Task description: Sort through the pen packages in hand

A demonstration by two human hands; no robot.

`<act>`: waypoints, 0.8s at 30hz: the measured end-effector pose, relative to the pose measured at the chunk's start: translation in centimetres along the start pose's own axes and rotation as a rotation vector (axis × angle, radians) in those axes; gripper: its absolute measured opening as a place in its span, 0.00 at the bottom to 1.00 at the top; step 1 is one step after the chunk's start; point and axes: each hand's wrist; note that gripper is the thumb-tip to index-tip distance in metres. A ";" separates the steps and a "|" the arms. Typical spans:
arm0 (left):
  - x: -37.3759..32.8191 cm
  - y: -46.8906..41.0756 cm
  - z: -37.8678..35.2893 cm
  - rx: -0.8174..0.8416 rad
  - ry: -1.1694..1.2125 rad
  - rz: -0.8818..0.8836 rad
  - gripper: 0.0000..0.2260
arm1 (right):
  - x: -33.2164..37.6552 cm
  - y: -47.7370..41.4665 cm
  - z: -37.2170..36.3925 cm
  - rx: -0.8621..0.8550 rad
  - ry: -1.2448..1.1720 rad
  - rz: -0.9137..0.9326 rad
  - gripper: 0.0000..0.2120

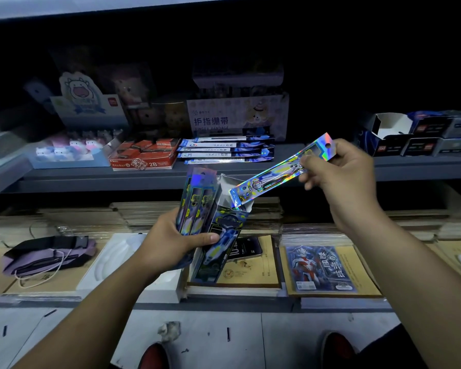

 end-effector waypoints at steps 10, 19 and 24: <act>0.1 0.2 -1.0 0.029 -0.065 -0.037 0.12 | 0.1 3.3 -2.8 0.103 0.446 0.266 0.06; 0.4 0.2 -1.2 0.068 -0.128 -0.058 0.21 | -0.6 4.6 -4.2 0.390 0.704 0.239 0.12; 0.5 0.2 -1.2 0.057 -0.118 -0.052 0.20 | -0.9 4.3 -4.0 0.362 0.597 0.204 0.09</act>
Point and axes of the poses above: each hand's wrist, its own y-axis away from the middle knuckle, its own z-axis out of the back of the hand, x = y × z, and after that the axes turned 5 degrees about y, right-handed
